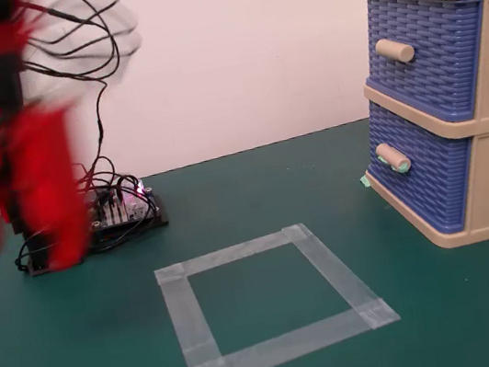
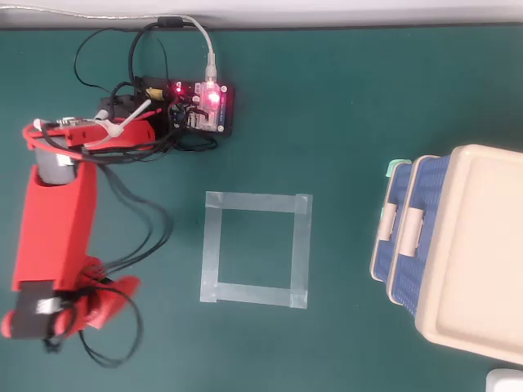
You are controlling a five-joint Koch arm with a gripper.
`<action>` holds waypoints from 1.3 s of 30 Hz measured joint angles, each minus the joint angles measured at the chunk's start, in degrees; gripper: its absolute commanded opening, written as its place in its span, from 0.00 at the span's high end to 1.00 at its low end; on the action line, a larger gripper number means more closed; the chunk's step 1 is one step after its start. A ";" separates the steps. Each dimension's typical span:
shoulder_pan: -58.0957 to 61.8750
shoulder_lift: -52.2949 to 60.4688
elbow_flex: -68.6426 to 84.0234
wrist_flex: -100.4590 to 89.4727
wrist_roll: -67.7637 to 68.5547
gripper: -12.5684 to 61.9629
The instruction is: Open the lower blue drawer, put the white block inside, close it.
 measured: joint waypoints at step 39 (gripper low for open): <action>18.19 49.39 81.21 -24.96 -37.27 0.37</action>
